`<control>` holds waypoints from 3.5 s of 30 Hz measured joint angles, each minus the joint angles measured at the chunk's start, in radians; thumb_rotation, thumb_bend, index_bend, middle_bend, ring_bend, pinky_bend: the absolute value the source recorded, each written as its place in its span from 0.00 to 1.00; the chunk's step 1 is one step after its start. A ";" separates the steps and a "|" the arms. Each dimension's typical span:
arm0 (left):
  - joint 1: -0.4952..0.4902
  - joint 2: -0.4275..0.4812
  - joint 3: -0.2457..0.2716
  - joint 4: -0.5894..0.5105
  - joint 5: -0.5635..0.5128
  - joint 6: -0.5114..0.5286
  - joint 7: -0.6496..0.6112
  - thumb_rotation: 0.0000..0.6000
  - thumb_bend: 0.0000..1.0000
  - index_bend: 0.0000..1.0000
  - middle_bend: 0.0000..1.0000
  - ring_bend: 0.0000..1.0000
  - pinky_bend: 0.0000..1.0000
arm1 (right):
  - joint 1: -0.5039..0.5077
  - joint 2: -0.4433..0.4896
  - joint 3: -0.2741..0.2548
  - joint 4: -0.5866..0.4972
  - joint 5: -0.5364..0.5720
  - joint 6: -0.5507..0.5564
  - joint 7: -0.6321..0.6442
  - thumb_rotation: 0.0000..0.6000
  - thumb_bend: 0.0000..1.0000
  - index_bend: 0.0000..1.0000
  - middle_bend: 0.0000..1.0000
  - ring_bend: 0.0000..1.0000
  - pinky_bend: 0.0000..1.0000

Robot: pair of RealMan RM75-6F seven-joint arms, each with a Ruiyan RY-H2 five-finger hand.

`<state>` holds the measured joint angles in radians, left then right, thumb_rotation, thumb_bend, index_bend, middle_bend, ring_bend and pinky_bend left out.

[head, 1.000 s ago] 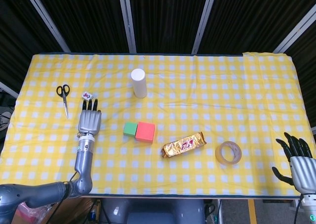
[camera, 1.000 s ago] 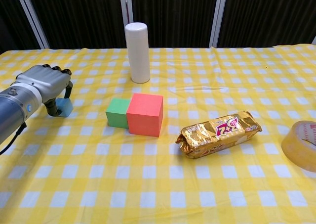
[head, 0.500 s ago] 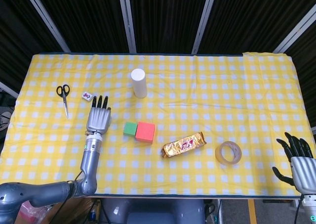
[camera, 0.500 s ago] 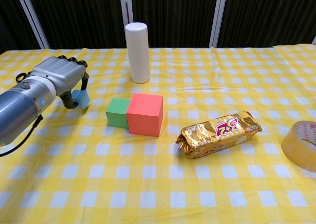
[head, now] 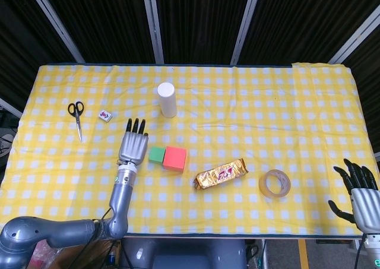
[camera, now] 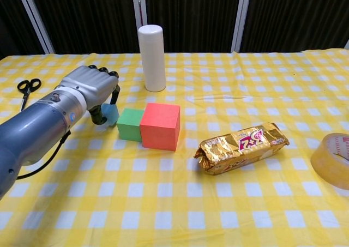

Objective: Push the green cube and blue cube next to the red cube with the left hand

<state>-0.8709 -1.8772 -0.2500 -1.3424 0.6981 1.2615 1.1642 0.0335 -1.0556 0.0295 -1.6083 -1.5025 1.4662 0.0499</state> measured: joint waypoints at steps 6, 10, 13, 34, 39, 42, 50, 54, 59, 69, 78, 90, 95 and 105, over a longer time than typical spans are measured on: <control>-0.016 -0.009 -0.001 -0.019 0.001 0.011 0.025 1.00 0.46 0.51 0.03 0.00 0.00 | 0.000 0.002 0.002 -0.002 0.002 0.000 0.005 1.00 0.32 0.17 0.00 0.00 0.00; -0.020 -0.020 0.007 -0.015 -0.001 0.010 0.031 1.00 0.45 0.51 0.03 0.00 0.00 | -0.002 0.004 0.002 0.000 0.000 0.004 0.012 1.00 0.32 0.17 0.00 0.00 0.00; -0.023 -0.029 0.011 -0.009 -0.002 0.010 0.037 1.00 0.45 0.51 0.03 0.00 0.00 | -0.004 0.007 0.001 -0.001 -0.003 0.009 0.017 1.00 0.32 0.17 0.00 0.00 0.00; -0.022 -0.031 0.022 -0.013 0.000 0.013 0.041 1.00 0.45 0.51 0.03 0.00 0.00 | -0.004 0.007 0.001 -0.005 -0.006 0.009 0.015 1.00 0.32 0.17 0.00 0.00 0.00; -0.024 -0.037 0.024 -0.012 0.001 0.013 0.044 1.00 0.45 0.51 0.03 0.00 0.00 | -0.005 0.009 0.001 -0.007 -0.011 0.012 0.018 1.00 0.32 0.17 0.00 0.00 0.00; -0.025 -0.040 0.025 -0.011 -0.001 0.011 0.045 1.00 0.45 0.51 0.03 0.00 0.00 | -0.005 0.010 0.001 -0.007 -0.011 0.012 0.018 1.00 0.32 0.17 0.00 0.00 0.00; -0.024 -0.042 0.027 -0.010 -0.006 0.017 0.055 1.00 0.45 0.51 0.03 0.00 0.00 | -0.005 0.011 0.000 -0.007 -0.016 0.014 0.024 1.00 0.32 0.17 0.00 0.00 0.00; -0.024 -0.039 0.026 -0.013 0.000 0.019 0.051 1.00 0.45 0.51 0.03 0.00 0.00 | -0.004 0.011 0.000 -0.008 -0.014 0.012 0.022 1.00 0.32 0.17 0.00 0.00 0.00; -0.025 -0.038 0.025 -0.014 0.004 0.023 0.052 1.00 0.45 0.51 0.03 0.00 0.00 | -0.003 0.010 0.001 -0.009 -0.012 0.008 0.019 1.00 0.32 0.17 0.00 0.00 0.00; -0.026 -0.053 0.032 -0.002 0.008 0.020 0.055 1.00 0.45 0.51 0.03 0.00 0.00 | -0.002 0.011 0.001 -0.009 -0.014 0.010 0.021 1.00 0.32 0.17 0.00 0.00 0.00; -0.024 -0.064 0.036 0.006 0.008 0.019 0.058 1.00 0.45 0.51 0.03 0.00 0.00 | -0.004 0.013 0.000 -0.011 -0.018 0.014 0.025 1.00 0.32 0.17 0.00 0.00 0.00; -0.026 -0.064 0.043 0.007 0.009 0.013 0.076 1.00 0.38 0.34 0.01 0.00 0.00 | -0.003 0.014 0.000 -0.012 -0.019 0.013 0.025 1.00 0.32 0.17 0.00 0.00 0.00; -0.026 -0.058 0.047 -0.002 0.007 0.011 0.087 1.00 0.38 0.32 0.00 0.00 0.00 | -0.003 0.014 0.000 -0.012 -0.019 0.013 0.025 1.00 0.32 0.17 0.00 0.00 0.00; -0.024 -0.039 0.046 -0.036 0.000 0.016 0.100 1.00 0.38 0.30 0.00 0.00 0.00 | -0.002 0.014 0.001 -0.011 -0.018 0.012 0.025 1.00 0.32 0.17 0.00 0.00 0.00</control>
<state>-0.8953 -1.9165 -0.2036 -1.3789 0.6984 1.2771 1.2642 0.0317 -1.0417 0.0301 -1.6193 -1.5205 1.4784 0.0750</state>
